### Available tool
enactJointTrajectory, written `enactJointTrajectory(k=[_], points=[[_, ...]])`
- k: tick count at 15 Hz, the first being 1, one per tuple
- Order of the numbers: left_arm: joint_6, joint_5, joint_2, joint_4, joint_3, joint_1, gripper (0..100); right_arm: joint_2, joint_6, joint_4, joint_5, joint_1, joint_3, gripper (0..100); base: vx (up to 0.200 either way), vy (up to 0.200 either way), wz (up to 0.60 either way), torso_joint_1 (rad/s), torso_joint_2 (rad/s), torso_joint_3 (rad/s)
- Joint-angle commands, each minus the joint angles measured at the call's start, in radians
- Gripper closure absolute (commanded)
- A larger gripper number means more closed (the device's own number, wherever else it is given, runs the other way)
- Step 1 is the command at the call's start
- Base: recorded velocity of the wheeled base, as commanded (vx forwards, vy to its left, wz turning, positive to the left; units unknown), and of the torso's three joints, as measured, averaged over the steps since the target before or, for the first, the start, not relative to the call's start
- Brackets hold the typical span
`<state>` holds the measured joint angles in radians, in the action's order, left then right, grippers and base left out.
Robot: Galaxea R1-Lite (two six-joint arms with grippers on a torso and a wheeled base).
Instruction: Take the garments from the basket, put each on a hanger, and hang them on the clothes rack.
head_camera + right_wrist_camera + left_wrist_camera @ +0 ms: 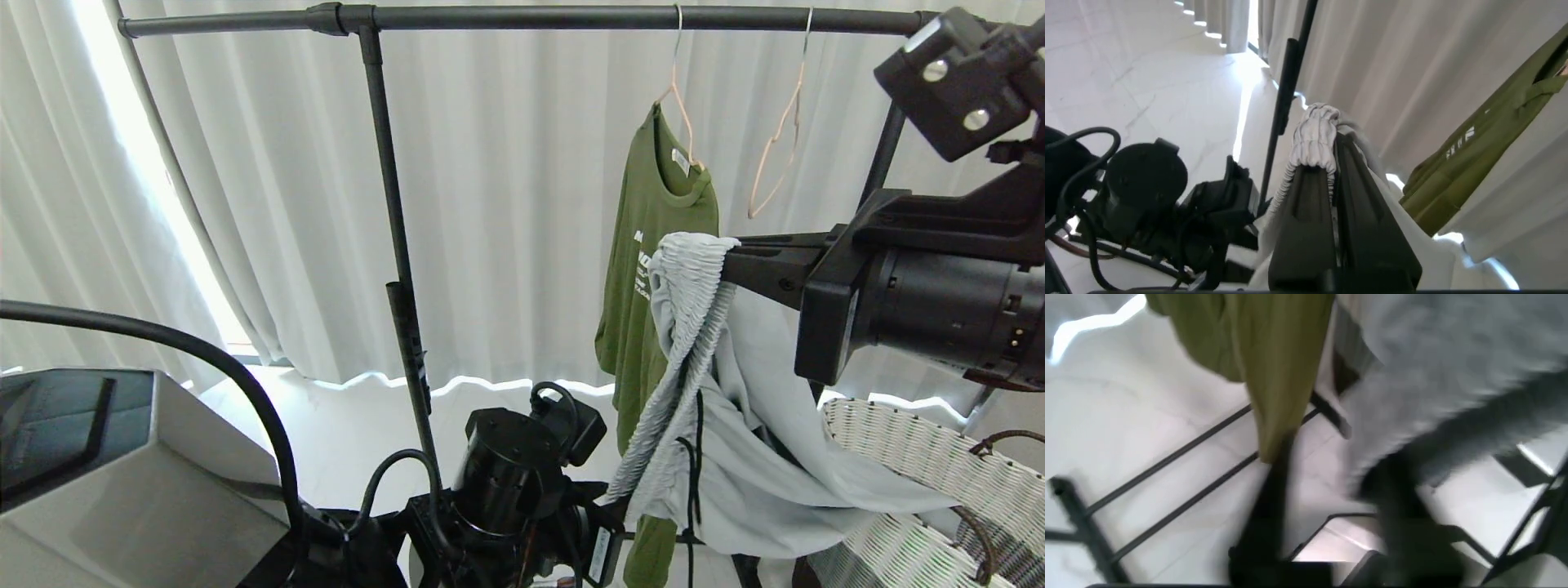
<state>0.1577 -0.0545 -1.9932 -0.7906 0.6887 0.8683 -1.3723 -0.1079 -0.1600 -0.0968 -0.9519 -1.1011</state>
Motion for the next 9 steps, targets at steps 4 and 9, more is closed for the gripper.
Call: enactJointTrajectory(k=[4, 9], points=[[0.002, 0.153, 0.033, -0.090, -0.126, 0.057, 100, 0.001, 0.000, -0.003, 0.000, 0.001, 0.017, 100, 0.000, 0.000, 0.00, 0.000, 0.00, 0.000], [-0.004, 0.179, 0.294, -0.151, -0.299, 0.051, 100, -0.005, 0.039, -0.006, -0.003, -0.002, 0.078, 100, 0.000, 0.000, 0.00, 0.000, 0.00, 0.000]])
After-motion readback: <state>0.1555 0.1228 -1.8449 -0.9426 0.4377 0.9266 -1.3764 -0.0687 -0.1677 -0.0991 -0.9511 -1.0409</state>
